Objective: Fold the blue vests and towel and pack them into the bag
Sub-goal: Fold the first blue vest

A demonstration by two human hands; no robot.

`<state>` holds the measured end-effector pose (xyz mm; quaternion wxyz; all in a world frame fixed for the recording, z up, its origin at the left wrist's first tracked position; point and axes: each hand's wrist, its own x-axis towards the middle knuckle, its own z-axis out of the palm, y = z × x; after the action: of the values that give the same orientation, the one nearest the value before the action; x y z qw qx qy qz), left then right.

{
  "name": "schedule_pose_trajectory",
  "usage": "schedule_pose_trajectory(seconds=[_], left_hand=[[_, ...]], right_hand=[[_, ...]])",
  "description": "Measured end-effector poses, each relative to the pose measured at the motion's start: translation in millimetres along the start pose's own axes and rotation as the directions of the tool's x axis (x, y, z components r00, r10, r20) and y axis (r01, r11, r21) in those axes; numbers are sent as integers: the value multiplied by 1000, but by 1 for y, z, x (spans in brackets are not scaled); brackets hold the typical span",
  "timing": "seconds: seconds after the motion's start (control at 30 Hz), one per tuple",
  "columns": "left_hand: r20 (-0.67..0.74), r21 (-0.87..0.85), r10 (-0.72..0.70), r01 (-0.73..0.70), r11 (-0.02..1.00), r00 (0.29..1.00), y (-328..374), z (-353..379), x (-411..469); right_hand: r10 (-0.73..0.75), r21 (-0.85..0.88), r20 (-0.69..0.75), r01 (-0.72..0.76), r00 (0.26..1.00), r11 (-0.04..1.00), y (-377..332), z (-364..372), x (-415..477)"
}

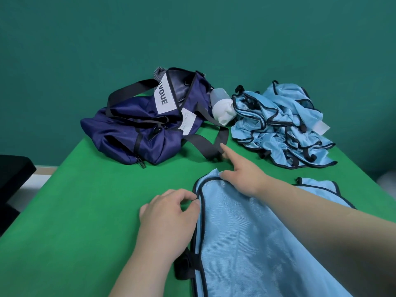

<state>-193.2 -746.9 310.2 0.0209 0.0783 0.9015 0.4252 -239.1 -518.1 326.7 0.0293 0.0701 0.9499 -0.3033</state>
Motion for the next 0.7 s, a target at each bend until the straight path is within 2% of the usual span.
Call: schedule_pose_trajectory(seconds=[0.23,0.37,0.53,0.7], left_hand=[[6,50,-2,2,999,1000,2,3,1],[21,59,4,-5,998,1000,2,2,-2],[30,49,25,-26,998,999,-1,0,3],[82,237,74,-92,967,994,6,8,49]], right_hand=[[30,-7,-258,-33,966,999,20,23,-18],[-93,-170,-294,44,951,985,22,35,-16],[-105,-211,-328,35,939,977,22,38,-15],[-127,-203,-346,58,930,977,22,40,-17]])
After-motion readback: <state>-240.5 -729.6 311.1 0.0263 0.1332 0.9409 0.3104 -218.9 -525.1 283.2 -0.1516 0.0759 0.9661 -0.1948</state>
